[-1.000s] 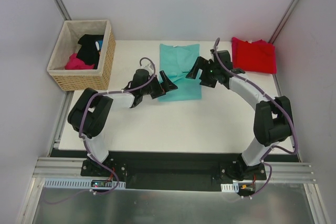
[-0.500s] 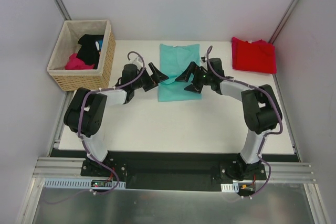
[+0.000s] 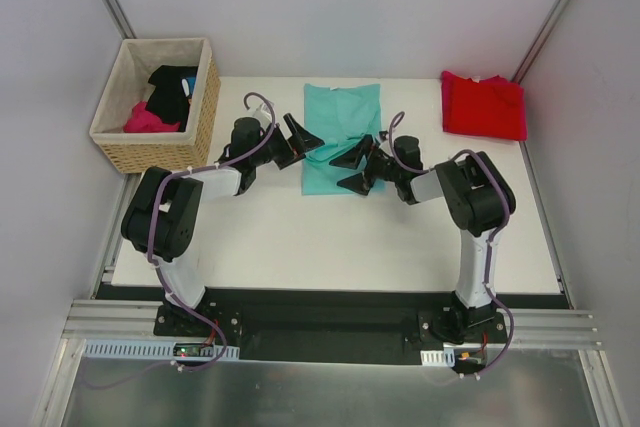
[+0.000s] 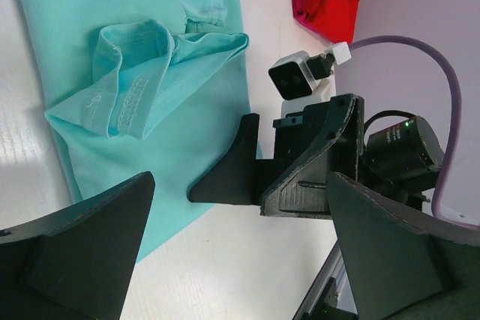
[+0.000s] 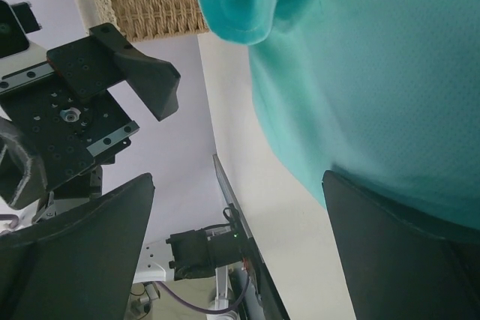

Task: Fold and stack the t-shirts
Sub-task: Fold the folded rectangular tshirt in 1/3 of the way

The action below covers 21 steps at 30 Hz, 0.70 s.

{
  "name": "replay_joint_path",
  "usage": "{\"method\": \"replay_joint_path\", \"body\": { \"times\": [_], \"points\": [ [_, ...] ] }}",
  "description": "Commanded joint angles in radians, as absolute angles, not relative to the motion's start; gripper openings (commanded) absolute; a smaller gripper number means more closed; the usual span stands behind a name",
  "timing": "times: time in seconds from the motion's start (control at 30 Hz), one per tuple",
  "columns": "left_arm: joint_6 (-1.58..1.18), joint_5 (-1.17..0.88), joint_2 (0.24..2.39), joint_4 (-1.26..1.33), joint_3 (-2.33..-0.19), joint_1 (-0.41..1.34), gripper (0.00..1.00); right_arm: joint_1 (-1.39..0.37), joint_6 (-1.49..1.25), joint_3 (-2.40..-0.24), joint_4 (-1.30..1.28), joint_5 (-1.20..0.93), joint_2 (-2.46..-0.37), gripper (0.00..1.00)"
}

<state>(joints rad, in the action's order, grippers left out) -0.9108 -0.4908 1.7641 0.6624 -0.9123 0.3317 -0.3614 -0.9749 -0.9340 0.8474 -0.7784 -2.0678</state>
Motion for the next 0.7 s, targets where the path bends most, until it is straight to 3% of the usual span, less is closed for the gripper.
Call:
{"method": "replay_joint_path", "body": {
  "times": [0.0, 0.37, 0.67],
  "points": [
    [-0.925, -0.525, 1.723, 0.721, -0.951, 0.319, 0.99, -0.345, -0.996, -0.913, 0.996, -0.811, -2.031, 1.00],
    [-0.989, -0.568, 1.861, 0.772, -0.973, 0.324, 0.99, -0.334, -0.989, -0.897, 0.986, -0.802, -1.979, 1.00],
    [-0.939, -0.519, 1.898, 0.663, -0.982, 0.348, 0.99, -0.331, -0.983, -0.896, 0.979, -0.802, -1.991, 1.00]
  ]
}}
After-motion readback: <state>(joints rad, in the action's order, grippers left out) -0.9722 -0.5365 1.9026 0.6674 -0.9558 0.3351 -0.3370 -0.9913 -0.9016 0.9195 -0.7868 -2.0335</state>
